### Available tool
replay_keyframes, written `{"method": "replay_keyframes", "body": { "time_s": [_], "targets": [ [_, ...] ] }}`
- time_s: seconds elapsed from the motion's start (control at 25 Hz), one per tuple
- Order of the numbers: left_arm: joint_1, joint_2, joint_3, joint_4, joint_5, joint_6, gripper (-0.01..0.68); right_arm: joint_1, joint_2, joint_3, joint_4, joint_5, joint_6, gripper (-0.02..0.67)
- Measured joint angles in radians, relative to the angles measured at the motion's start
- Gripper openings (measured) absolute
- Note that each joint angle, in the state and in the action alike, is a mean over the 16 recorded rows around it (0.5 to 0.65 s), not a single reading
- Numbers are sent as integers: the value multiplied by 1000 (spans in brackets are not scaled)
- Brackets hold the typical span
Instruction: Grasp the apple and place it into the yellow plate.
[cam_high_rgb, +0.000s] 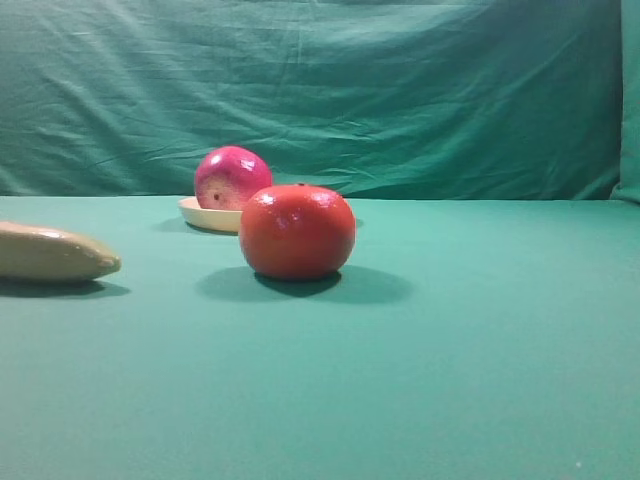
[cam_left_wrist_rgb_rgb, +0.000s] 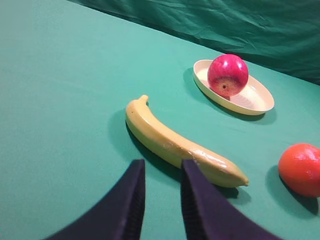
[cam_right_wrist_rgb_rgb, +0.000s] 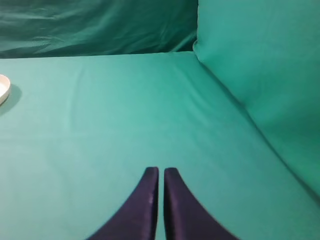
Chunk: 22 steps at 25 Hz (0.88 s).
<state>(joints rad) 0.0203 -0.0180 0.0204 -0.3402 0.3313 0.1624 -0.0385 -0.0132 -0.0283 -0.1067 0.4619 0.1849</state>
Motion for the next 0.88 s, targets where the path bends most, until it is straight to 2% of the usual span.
{"method": "replay_keyframes", "body": {
  "time_s": [0.88],
  "targets": [
    [0, 0, 0, 0, 1, 0, 157, -1, 0, 47, 19, -54, -29, 0]
  ]
}}
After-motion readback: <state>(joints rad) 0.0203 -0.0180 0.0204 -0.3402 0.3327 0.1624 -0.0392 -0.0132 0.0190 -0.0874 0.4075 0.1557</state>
